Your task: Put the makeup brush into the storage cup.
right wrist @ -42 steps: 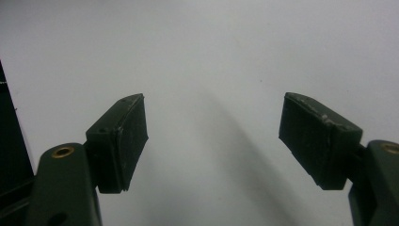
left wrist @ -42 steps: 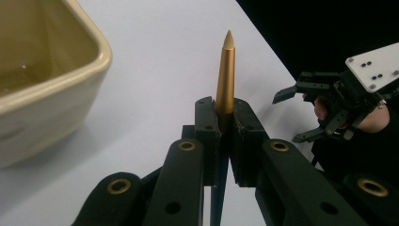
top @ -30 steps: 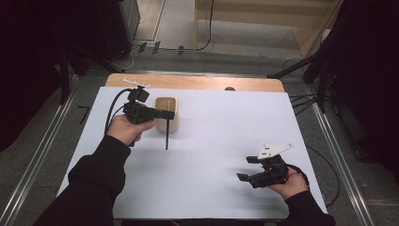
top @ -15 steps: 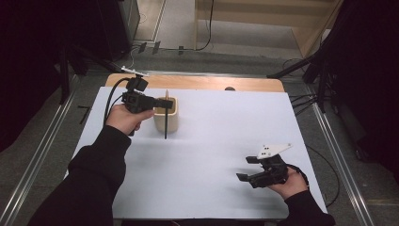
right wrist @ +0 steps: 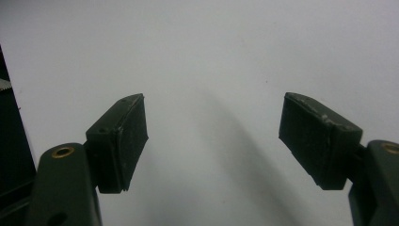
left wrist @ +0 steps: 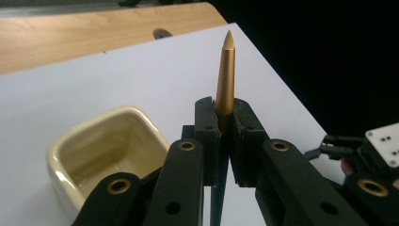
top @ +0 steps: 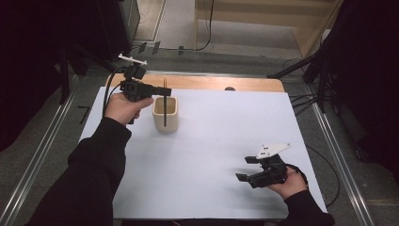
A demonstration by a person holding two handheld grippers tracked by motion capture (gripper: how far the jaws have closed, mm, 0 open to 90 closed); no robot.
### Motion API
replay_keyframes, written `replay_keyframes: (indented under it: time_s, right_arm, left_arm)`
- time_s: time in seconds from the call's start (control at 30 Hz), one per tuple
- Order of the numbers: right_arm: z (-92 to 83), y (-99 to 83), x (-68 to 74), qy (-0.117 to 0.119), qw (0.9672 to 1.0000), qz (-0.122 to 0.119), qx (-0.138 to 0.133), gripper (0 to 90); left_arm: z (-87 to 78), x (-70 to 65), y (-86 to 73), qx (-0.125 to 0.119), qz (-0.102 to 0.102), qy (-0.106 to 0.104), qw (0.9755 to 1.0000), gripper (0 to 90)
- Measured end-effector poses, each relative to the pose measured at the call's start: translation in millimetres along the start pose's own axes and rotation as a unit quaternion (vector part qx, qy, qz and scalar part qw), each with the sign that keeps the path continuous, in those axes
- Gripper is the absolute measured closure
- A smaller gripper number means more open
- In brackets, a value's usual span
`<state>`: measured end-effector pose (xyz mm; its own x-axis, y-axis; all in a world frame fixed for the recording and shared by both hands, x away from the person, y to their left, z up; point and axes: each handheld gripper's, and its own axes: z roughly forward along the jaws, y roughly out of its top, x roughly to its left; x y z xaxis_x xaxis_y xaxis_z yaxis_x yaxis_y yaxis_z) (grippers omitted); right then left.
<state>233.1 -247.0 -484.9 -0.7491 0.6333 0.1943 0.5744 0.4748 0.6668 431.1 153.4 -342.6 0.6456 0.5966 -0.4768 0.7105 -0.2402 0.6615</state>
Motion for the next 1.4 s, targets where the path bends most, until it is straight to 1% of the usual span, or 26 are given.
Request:
replay_keyframes:
  time_s: [0.07, 0.3, 0.33, 0.37, 0.4, 0.47, 0.6, 0.67, 0.73, 0.83, 0.9, 1.0, 1.1, 1.2, 1.33, 1.4]
  right_arm:
    - [0.1, 0.4, 0.3, -0.001, 1.0, 0.0, 0.002, 25.3]
    - [0.4, 0.8, -0.1, 0.0, 1.0, -0.001, 0.001, 25.3]
    - [0.1, 0.8, 0.1, -0.001, 1.0, -0.001, 0.001, 25.3]
    - [0.2, 0.8, 0.2, 0.0, 1.0, -0.001, 0.001, 25.3]
    - [0.4, 0.9, 0.1, -0.001, 1.0, -0.001, 0.001, 25.3]
    - [0.8, 0.9, -0.1, -0.002, 1.0, -0.003, 0.001, 25.3]
    - [1.1, 1.1, -0.1, 0.0, 1.0, -0.004, 0.001, 25.4]
    - [1.3, 1.2, 0.0, 0.0, 1.0, -0.004, 0.001, 25.4]
    - [1.4, 1.4, 0.1, 0.001, 1.0, -0.004, 0.001, 25.4]
    - [1.4, 1.4, 0.6, 0.001, 1.0, -0.004, 0.0, 25.4]
    - [1.3, 1.4, 0.6, 0.001, 1.0, -0.005, 0.0, 25.4]
    - [1.2, 1.4, 0.3, 0.0, 1.0, -0.004, 0.0, 25.4]
    - [1.3, 1.5, 0.4, 0.0, 1.0, -0.004, 0.001, 25.4]
    - [1.1, 1.5, 0.6, 0.001, 1.0, -0.006, 0.0, 25.4]
    - [1.0, 1.4, 0.6, 0.001, 1.0, -0.005, -0.001, 25.4]
    - [1.0, 1.4, 0.6, 0.001, 1.0, -0.006, -0.001, 25.4]
  left_arm:
    - [-0.3, 0.9, 3.5, -0.002, 0.004, 0.004, 1.0, 83.7]
    - [-3.7, 3.7, 14.6, -0.01, 0.002, 0.005, 0.9999, 83.7]
    - [-4.1, 4.5, 16.0, -0.012, 0.004, 0.006, 0.9999, 83.7]
    - [-4.5, 5.4, 17.5, -0.016, 0.001, 0.002, 0.9999, 83.7]
    - [-5.0, 6.7, 18.8, -0.022, 0.002, 0.003, 0.9998, 83.6]
    - [-4.9, 7.6, 21.0, -0.027, 0.0, 0.0, 0.9996, 83.7]
    - [-7.0, 8.9, 27.5, -0.041, 0.004, 0.004, 0.9992, 83.7]
    - [-7.2, 9.2, 31.0, -0.045, 0.01, 0.017, 0.9988, 83.7]
    - [-7.5, 10.9, 33.3, -0.052, 0.014, 0.024, 0.9982, 83.7]
    - [-6.5, 13.8, 34.0, -0.069, 0.024, 0.046, 0.9963, 83.7]
    - [-5.1, 15.3, 33.8, -0.07, 0.026, 0.057, 0.9956, 83.7]
    - [-2.9, 15.7, 32.4, -0.075, 0.038, 0.076, 0.9936, 83.7]
    - [1.1, 14.8, 29.5, -0.086, 0.053, 0.085, 0.9913, 83.7]
    - [6.1, 13.3, 26.7, -0.089, 0.063, 0.093, 0.9897, 83.6]
    - [10.1, 15.7, 24.2, -0.097, 0.06, 0.09, 0.9895, 83.7]
    - [12.5, 17.8, 22.8, -0.097, 0.06, 0.092, 0.9892, 83.6]
